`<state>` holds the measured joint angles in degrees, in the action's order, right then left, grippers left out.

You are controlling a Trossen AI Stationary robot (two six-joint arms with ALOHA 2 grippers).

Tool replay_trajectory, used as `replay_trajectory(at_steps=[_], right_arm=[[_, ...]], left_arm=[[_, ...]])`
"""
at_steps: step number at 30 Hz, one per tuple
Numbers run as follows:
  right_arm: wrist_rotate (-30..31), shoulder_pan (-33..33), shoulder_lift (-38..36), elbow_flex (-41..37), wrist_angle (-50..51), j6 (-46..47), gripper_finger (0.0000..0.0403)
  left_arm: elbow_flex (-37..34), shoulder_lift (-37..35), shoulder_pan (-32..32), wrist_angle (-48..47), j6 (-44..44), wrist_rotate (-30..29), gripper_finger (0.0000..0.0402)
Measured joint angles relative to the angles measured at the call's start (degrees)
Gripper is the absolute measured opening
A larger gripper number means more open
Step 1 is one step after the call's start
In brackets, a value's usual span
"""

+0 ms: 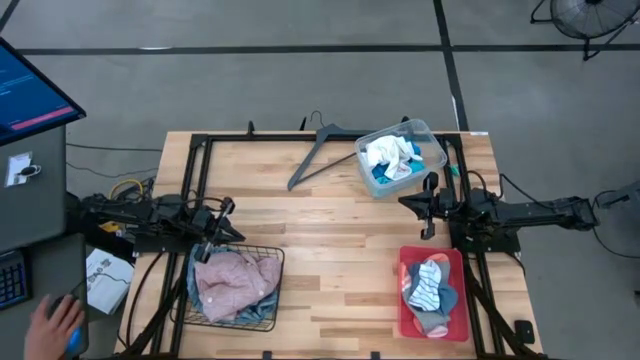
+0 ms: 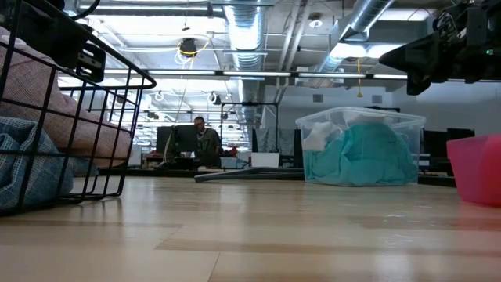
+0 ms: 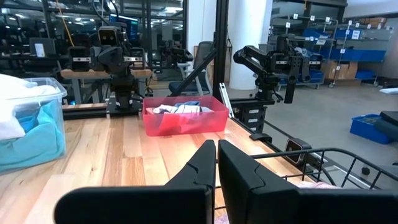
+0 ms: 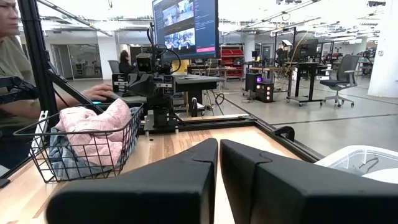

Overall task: Pick & Place Cloths
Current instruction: Return to Home Position

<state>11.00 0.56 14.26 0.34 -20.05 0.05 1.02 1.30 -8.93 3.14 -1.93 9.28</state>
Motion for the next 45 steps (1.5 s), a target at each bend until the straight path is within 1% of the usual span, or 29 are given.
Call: replay_trajectory(at_steps=[45], right_arm=[[0.0, 0.0, 0.0, -0.02, 0.0, 0.0, 0.0018]], left_arm=[[0.02, 0.0, 0.0, 1.27, 0.0, 0.0, 0.0001]])
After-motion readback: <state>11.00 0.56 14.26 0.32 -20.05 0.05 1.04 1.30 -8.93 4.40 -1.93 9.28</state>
